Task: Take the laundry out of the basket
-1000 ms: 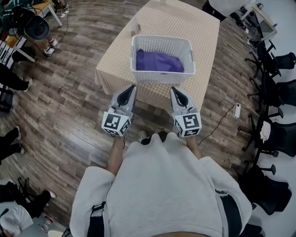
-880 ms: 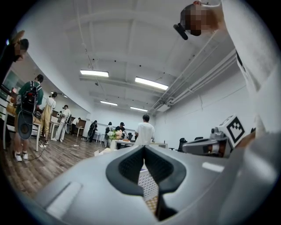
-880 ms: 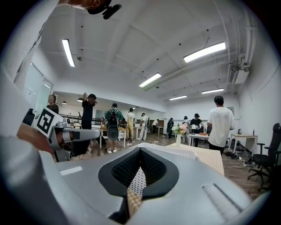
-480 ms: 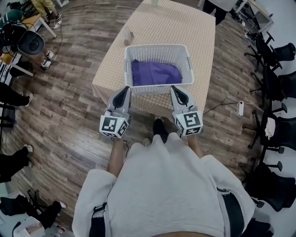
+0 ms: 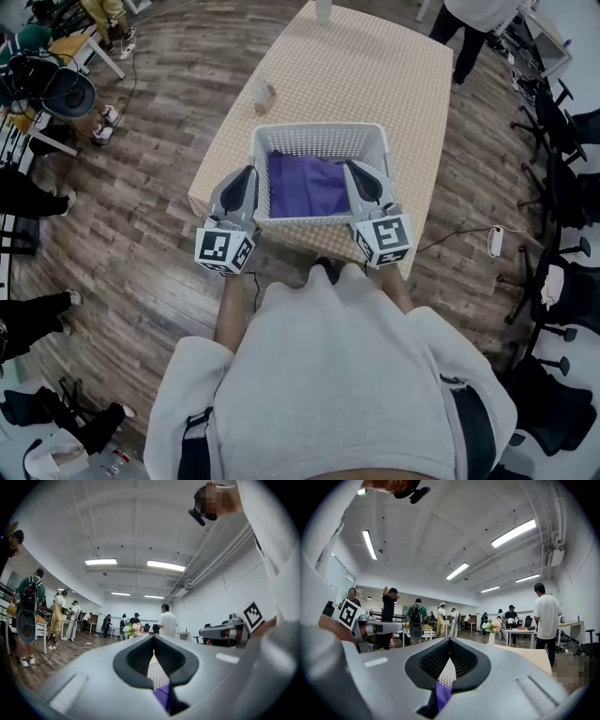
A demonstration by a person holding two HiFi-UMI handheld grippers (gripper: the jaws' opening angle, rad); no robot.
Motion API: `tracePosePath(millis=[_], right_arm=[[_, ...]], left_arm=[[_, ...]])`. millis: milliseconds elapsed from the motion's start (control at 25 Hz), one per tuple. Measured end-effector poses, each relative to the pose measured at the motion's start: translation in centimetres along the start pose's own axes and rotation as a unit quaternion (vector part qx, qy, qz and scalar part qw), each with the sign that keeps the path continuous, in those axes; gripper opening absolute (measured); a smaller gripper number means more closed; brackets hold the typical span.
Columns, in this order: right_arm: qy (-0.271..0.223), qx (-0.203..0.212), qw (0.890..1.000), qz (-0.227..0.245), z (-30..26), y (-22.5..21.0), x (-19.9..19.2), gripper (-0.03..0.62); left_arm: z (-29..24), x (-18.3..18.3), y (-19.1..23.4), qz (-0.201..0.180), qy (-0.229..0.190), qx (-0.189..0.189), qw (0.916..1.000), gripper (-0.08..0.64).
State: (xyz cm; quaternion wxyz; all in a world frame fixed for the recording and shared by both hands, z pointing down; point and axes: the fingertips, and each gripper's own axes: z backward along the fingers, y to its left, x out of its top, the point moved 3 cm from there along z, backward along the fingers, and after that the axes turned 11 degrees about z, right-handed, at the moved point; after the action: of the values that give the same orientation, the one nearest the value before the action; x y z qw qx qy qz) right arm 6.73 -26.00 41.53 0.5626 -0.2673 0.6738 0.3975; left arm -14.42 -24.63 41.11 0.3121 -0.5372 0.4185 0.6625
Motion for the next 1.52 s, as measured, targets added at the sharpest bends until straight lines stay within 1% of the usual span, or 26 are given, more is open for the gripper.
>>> tracePosePath(millis=[120,320,480,640,840,1000,1160,1360,1520], right_arm=[[-0.004,0.009,1.0,-0.005,-2.0,-1.3,0.0,-0.003],[0.0,0.03,0.999,-0.014,-4.4,-2.6,-0.8,-0.003],[0.012,0.028,0.999,-0.026,-5.8,-3.0,-2.0,-0.003],[0.025,0.023,0.999,-0.024,-7.0,-2.6,-2.5,-0.003],[0.054,0.01,0.998,-0.018,-8.7,-2.5,-3.4,-0.003],[0.081,0.005,0.997,-0.013,-9.4,-2.2,-4.2,-0.003],[0.101,0.01,0.995,-0.021,-11.2,-1.5,-5.2,-0.003],[0.129,0.027,0.991,-0.022,-12.9,-0.9,-7.1,-0.003],[0.166,0.052,0.985,0.012,-14.1,0.3,-9.1,-0.003]], left_arm=[[-1.8,0.2,1.0,0.006,0.003,0.013,0.9999,0.009],[-4.1,0.0,2.3,0.001,0.008,0.03,0.9995,0.009],[-4.9,-0.6,3.3,0.0,0.018,0.033,0.9993,0.009],[-5.3,-1.1,5.0,0.006,0.026,0.03,0.9992,0.009],[-5.6,-1.3,7.3,0.017,0.029,0.024,0.9991,0.009],[-5.1,-2.0,9.1,0.025,0.041,0.035,0.9982,0.009],[-4.7,-3.1,11.9,0.04,0.055,0.05,0.9964,0.009],[-5.4,-5.3,13.8,0.058,0.08,0.058,0.9934,0.009],[-5.9,-6.8,15.5,0.068,0.096,0.064,0.9911,0.009]])
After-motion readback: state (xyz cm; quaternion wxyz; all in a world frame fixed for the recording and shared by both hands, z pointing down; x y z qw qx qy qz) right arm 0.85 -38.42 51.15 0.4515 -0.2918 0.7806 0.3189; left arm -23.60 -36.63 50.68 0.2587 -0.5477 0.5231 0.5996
